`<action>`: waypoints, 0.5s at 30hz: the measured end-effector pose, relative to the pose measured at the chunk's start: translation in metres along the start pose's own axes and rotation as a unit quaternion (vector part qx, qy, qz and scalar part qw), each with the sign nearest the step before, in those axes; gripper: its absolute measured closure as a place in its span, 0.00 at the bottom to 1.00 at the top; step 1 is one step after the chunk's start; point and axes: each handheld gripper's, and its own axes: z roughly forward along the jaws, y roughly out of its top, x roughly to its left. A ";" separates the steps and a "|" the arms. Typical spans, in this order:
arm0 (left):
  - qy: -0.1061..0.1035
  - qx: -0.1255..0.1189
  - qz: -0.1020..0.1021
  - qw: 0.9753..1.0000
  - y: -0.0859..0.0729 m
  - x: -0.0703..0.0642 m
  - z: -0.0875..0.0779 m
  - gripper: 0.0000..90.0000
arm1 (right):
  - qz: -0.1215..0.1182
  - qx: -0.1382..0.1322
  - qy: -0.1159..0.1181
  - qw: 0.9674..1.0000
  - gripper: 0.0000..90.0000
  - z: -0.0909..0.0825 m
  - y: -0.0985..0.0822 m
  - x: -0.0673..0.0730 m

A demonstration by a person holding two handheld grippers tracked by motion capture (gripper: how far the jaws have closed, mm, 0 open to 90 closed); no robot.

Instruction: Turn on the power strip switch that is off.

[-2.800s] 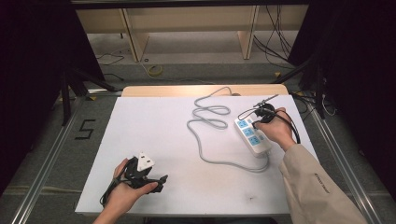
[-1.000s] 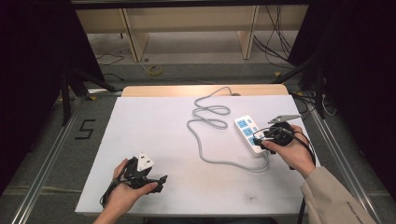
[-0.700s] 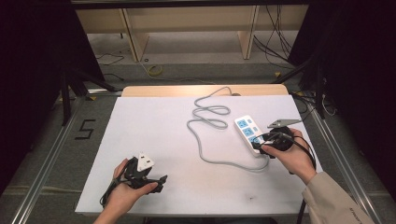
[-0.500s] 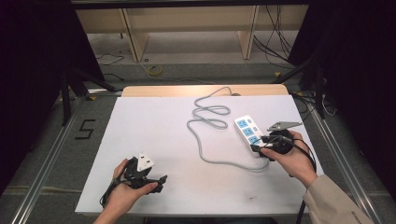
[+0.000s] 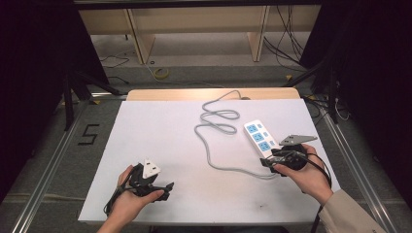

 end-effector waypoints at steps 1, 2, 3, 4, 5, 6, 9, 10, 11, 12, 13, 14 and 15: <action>0.000 0.000 0.000 1.000 0.000 0.000 0.000 0.18 | -0.001 -0.003 0.002 1.000 0.44 -0.001 -0.002 0.000; 0.000 0.000 0.000 1.000 0.000 0.000 0.000 0.18 | -0.001 -0.008 0.004 1.000 0.44 -0.002 -0.005 0.001; 0.000 0.000 0.000 1.000 0.000 0.000 0.000 0.18 | -0.001 -0.008 0.004 1.000 0.44 -0.002 -0.005 0.001; 0.000 0.000 0.001 1.000 0.000 0.000 0.000 0.18 | -0.002 -0.009 0.006 1.000 0.43 -0.003 -0.007 0.002; 0.000 0.000 0.000 1.000 0.000 0.000 0.000 0.18 | -0.002 -0.011 0.008 1.000 0.43 -0.003 -0.008 0.002; 0.000 0.000 0.001 1.000 0.000 0.000 0.000 0.18 | -0.002 -0.012 0.009 1.000 0.43 -0.004 -0.010 0.003; 0.000 -0.001 0.001 1.000 0.000 0.000 0.000 0.18 | -0.002 -0.013 0.011 1.000 0.43 -0.005 -0.016 0.004; -0.001 -0.001 0.001 1.000 0.000 0.000 0.000 0.18 | -0.002 -0.014 0.011 1.000 0.42 -0.005 -0.017 0.005; 0.000 -0.001 0.001 1.000 0.000 0.000 0.000 0.18 | -0.002 -0.014 0.012 1.000 0.42 -0.006 -0.019 0.005; 0.000 -0.001 0.002 1.000 0.000 0.000 0.000 0.18 | -0.003 -0.017 0.012 1.000 0.42 -0.006 -0.020 0.005; -0.001 -0.001 0.001 1.000 0.000 0.000 0.000 0.18 | -0.002 -0.016 0.012 1.000 0.41 -0.007 -0.021 0.006; -0.001 0.001 0.003 1.000 0.000 0.000 -0.001 0.18 | -0.003 -0.017 0.012 1.000 0.41 -0.007 -0.023 0.005; -0.001 -0.001 0.002 1.000 0.000 0.000 -0.001 0.18 | -0.003 -0.019 0.013 1.000 0.40 -0.008 -0.024 0.005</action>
